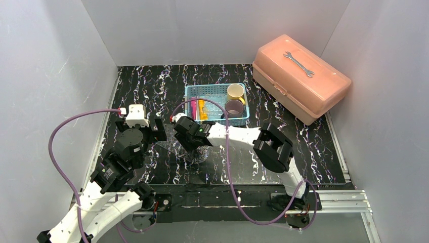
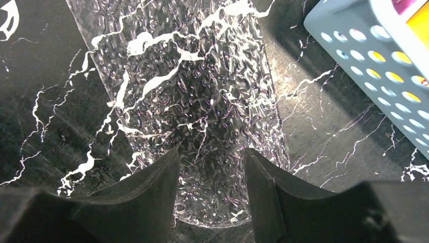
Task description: Prepare toiletry sets of a toothbrush and toothpaste on the tray
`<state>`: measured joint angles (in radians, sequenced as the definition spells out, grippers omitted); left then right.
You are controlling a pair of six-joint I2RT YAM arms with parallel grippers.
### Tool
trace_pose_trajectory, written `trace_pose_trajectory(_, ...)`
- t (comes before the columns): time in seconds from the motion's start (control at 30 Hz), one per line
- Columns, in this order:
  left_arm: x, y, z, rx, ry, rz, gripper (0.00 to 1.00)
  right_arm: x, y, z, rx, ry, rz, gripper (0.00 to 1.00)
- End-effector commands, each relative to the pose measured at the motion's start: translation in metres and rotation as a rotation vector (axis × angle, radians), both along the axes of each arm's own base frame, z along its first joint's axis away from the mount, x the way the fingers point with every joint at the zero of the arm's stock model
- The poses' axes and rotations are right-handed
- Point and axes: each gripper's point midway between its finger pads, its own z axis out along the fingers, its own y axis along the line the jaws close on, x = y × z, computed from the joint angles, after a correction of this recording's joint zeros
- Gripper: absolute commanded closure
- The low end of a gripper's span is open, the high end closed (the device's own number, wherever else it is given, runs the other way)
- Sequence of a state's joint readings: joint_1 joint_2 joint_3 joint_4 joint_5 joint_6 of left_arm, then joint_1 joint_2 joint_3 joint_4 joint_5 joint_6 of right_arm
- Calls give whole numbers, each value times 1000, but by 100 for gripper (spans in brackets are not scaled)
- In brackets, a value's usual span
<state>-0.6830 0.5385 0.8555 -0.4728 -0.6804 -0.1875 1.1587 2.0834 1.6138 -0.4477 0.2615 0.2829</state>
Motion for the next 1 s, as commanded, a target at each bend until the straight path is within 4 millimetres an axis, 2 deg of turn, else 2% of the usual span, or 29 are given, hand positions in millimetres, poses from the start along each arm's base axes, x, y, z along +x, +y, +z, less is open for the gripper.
trace_pose_trajectory(0.0, -1, 4, 1, -8, -10, 23, 2, 6, 7, 9, 19, -28, -7, 40)
trace_pose_trajectory(0.37, -1, 4, 0, -6, -8, 22, 2, -1, -5, -9, -48, -28, 8, 37)
trace_pose_trajectory(0.97, -1, 5, 1, -8, -11, 24, 2, -23, -19, -23, -124, -4, 60, 36)
